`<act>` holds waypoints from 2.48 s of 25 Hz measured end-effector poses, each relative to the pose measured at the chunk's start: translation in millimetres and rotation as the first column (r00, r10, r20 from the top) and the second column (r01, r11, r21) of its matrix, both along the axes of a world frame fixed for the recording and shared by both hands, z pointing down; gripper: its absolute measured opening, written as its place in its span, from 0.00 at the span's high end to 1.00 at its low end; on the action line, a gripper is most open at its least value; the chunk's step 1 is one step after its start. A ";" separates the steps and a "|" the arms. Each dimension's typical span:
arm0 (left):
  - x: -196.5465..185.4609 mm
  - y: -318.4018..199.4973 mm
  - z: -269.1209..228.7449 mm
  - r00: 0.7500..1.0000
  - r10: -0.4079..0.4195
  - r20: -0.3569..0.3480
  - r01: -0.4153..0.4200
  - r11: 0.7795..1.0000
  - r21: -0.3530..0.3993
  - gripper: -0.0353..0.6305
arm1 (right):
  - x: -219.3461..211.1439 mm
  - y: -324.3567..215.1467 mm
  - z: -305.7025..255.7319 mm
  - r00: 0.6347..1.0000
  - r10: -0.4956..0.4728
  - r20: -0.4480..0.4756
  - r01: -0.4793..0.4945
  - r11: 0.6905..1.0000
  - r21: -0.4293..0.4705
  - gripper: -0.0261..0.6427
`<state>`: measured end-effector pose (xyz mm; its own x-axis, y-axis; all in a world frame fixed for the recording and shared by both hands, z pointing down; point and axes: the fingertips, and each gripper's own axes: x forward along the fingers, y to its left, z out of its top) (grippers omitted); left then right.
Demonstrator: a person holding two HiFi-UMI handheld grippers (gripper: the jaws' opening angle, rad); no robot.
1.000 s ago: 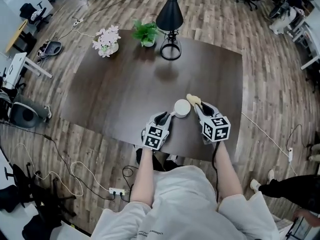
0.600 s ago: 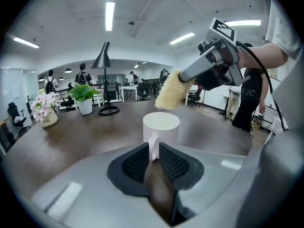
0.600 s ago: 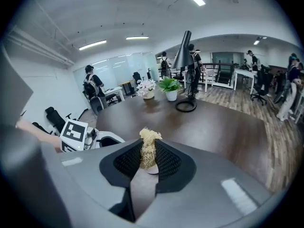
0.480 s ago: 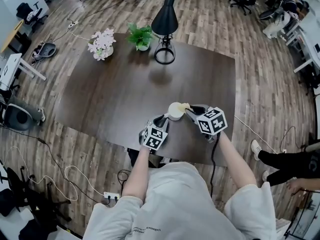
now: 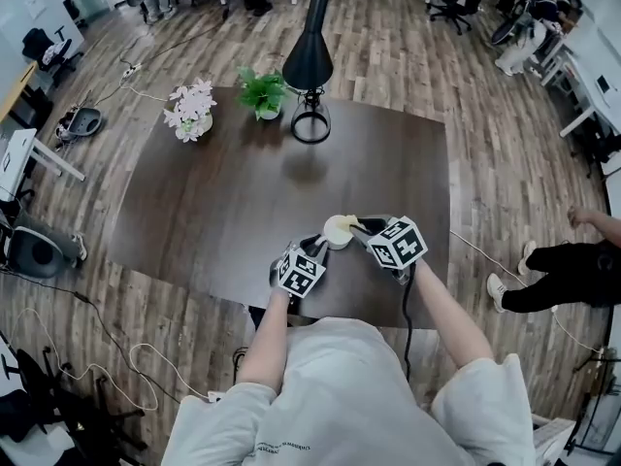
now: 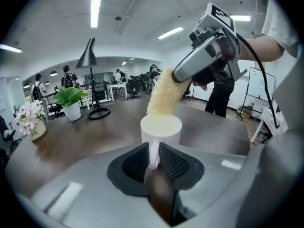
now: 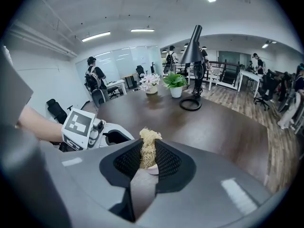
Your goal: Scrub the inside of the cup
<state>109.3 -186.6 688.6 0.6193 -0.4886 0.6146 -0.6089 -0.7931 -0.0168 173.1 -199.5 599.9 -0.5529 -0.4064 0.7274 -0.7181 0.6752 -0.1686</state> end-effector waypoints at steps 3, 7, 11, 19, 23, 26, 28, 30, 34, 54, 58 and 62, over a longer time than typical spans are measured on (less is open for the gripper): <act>2.1 4.5 -3.8 0.999 -0.020 -0.026 0.021 1.000 0.008 0.85 | 3.3 0.4 -1.3 1.000 -0.010 -0.011 0.010 1.000 -0.006 0.81; -2.7 9.4 3.0 0.998 -0.057 -0.026 0.057 0.998 0.012 0.85 | 3.2 3.1 2.3 0.999 -0.032 -0.020 0.032 0.999 -0.019 0.81; -6.2 15.2 6.6 0.995 -0.094 -0.033 0.094 0.996 0.004 0.85 | 1.0 9.2 4.7 0.998 -0.052 -0.030 0.051 0.998 -0.028 0.81; 5.8 32.8 3.2 0.994 -0.076 -0.074 0.077 0.997 0.019 0.88 | 2.0 15.7 2.9 0.996 -0.070 -0.054 0.068 0.997 -0.025 0.81; 19.6 52.5 4.3 0.994 0.005 -0.105 -0.006 1.000 -0.008 0.88 | 6.2 24.1 5.4 0.996 -0.067 -0.064 0.065 0.997 -0.039 0.81; 33.0 68.8 3.2 0.987 0.092 -0.130 -0.096 0.995 -0.023 0.88 | 10.0 31.0 6.8 0.995 -0.066 -0.074 0.063 0.997 -0.054 0.81; 40.4 77.7 1.5 0.980 0.135 -0.147 -0.140 0.990 -0.029 0.88 | 13.7 39.2 8.1 0.994 -0.079 -0.082 0.073 0.995 -0.074 0.81; 43.2 82.0 0.6 0.976 0.156 -0.149 -0.162 0.986 -0.030 0.88 | 19.5 47.6 8.9 0.992 -0.090 -0.088 0.081 0.992 -0.100 0.81; 42.0 86.6 1.2 0.976 0.168 -0.139 -0.174 0.984 -0.036 0.88 | 29.6 63.3 16.0 0.985 -0.127 -0.115 0.106 0.980 -0.171 0.81; 57.8 110.9 2.2 0.958 0.255 -0.130 -0.265 0.962 -0.062 0.88 | 12.9 92.6 64.5 0.965 -0.213 -0.154 0.137 0.907 -0.398 0.82; 63.6 118.5 0.1 0.943 0.298 -0.148 -0.311 0.947 -0.076 0.88 | 11.9 90.5 66.7 0.969 -0.192 -0.156 0.115 0.909 -0.401 0.82; 65.8 121.7 -1.8 0.939 0.307 -0.157 -0.322 0.943 -0.082 0.88 | 15.2 84.4 65.2 0.977 -0.142 -0.159 0.073 0.923 -0.379 0.82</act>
<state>175.0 -64.9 686.8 0.8142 -0.1925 0.5477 -0.3185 -0.9369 0.1442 188.3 -115.1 665.0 -0.4242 -0.0357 0.9048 -0.6862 0.6647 -0.2955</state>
